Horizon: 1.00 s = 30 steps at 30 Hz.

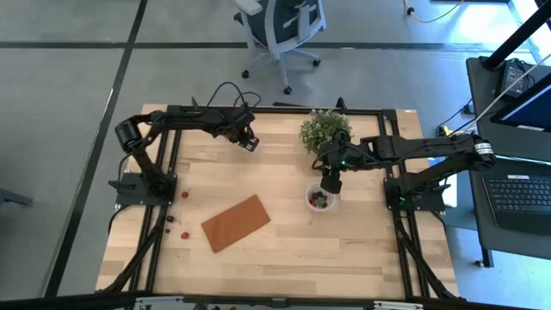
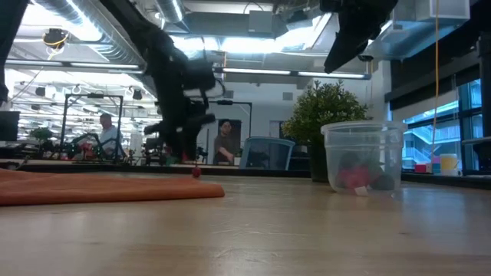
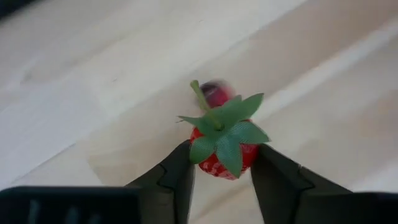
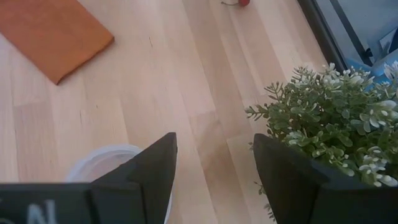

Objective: Pick and placing Produce into tupperware
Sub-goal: Put the red strawberry into the transparent container

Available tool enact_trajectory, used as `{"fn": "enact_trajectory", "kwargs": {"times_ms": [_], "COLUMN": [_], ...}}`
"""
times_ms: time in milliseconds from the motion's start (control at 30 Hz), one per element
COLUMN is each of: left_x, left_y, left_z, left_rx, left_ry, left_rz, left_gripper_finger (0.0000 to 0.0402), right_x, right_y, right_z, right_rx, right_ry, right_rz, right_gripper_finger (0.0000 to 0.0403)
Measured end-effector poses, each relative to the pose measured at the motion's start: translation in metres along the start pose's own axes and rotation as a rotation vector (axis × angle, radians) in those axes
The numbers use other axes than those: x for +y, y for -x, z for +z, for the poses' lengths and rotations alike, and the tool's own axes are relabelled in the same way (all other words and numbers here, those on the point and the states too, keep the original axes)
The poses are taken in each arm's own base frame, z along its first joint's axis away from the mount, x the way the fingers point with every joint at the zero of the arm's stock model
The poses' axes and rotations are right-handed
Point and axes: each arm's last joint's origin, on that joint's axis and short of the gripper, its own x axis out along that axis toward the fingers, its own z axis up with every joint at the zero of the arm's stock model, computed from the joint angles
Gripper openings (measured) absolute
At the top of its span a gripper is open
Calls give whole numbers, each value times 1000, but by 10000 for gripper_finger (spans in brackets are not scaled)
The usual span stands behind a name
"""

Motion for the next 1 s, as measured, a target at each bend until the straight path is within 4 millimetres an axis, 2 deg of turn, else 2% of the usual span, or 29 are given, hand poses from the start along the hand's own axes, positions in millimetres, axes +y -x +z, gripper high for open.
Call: {"fn": "enact_trajectory", "kwargs": {"times_ms": [133,300,533,667,800,1000], "left_x": [-8,-25,-53,-72,-91,-108], "left_y": [32,88,162,184,191,199], "left_z": [4,6,-8,-22,-35,-52], "left_rx": [-101,-352,-710,-832,-892,-953], "left_ry": [-34,-196,-433,-542,-633,-696], "left_rz": [-91,-234,-413,-472,-500,-484], "left_gripper_finger": [128,131,132,132,132,133], "right_x": [0,1,3,4,5,4], "right_y": [0,0,3,8,14,19], "right_z": [1,7,26,39,51,59], "right_rx": [-10,-66,-259,-406,-535,-633], "right_ry": [-9,-48,-27,-7,68,62], "right_rz": [1,13,38,47,30,27], "right_gripper_finger": [215,215,215,215,215,215]}}
